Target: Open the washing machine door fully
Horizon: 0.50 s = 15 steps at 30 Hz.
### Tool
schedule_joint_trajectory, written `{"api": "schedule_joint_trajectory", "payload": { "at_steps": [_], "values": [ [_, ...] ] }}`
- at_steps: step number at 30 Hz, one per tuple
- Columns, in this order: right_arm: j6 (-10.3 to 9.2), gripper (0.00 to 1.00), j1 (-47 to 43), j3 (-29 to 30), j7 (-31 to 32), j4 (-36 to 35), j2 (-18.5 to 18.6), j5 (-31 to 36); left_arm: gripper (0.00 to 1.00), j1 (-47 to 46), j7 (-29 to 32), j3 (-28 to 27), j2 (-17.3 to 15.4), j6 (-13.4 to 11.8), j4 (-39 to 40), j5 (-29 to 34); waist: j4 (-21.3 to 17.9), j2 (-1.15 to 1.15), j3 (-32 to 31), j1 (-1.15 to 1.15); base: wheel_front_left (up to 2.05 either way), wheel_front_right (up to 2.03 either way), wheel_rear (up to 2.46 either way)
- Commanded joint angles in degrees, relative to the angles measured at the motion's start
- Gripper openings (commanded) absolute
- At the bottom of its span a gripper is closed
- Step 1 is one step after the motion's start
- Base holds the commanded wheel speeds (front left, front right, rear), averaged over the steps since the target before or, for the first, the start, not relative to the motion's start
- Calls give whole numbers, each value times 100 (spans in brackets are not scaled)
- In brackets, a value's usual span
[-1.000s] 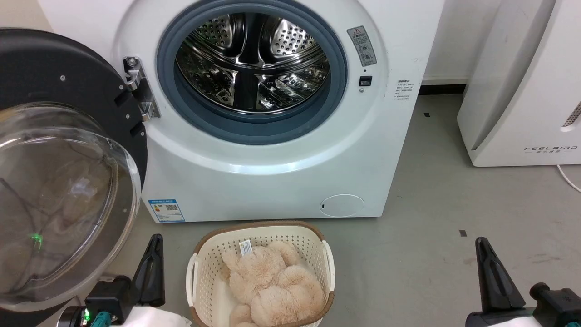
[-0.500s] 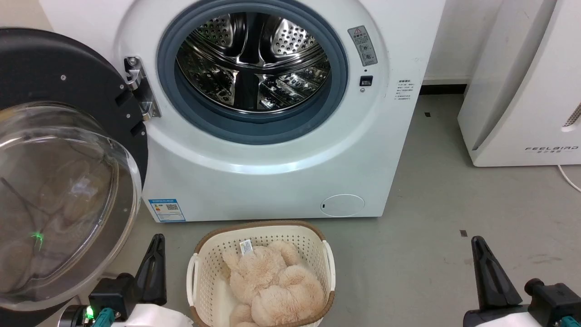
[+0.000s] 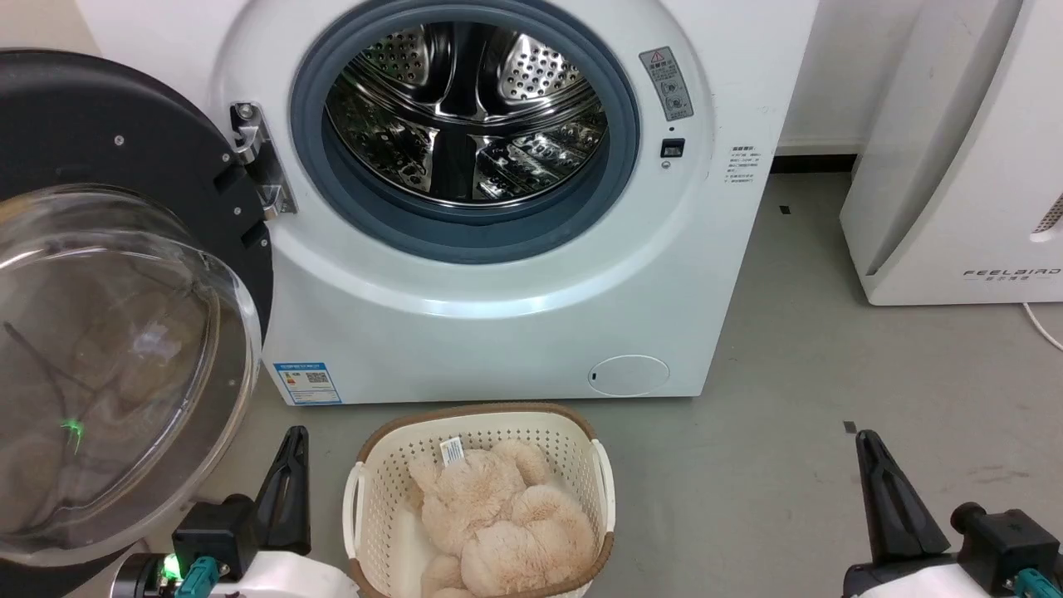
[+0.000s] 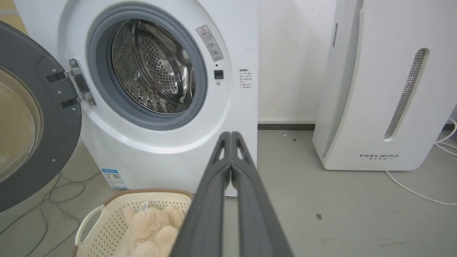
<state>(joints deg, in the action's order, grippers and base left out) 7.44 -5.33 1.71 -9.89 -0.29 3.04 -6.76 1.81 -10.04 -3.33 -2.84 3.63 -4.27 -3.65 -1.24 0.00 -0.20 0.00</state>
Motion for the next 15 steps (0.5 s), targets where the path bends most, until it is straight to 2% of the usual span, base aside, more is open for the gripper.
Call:
{"api": "schedule_joint_trajectory", "payload": {
  "at_steps": [1, 15],
  "values": [
    [2, 0, 102, -11, 16, 6, -5, 72, 0, -56, 17, 4, -3, -29, 30, 26, 1, 0, 0, 0, 0, 0, 0],
    [2, 0, 175, -38, 180, 10, -7, 174, 0, -77, 184, 60, -3, -85, 97, 83, 21, 0, 4, 0, 0, 0, 0]
  ]
}}
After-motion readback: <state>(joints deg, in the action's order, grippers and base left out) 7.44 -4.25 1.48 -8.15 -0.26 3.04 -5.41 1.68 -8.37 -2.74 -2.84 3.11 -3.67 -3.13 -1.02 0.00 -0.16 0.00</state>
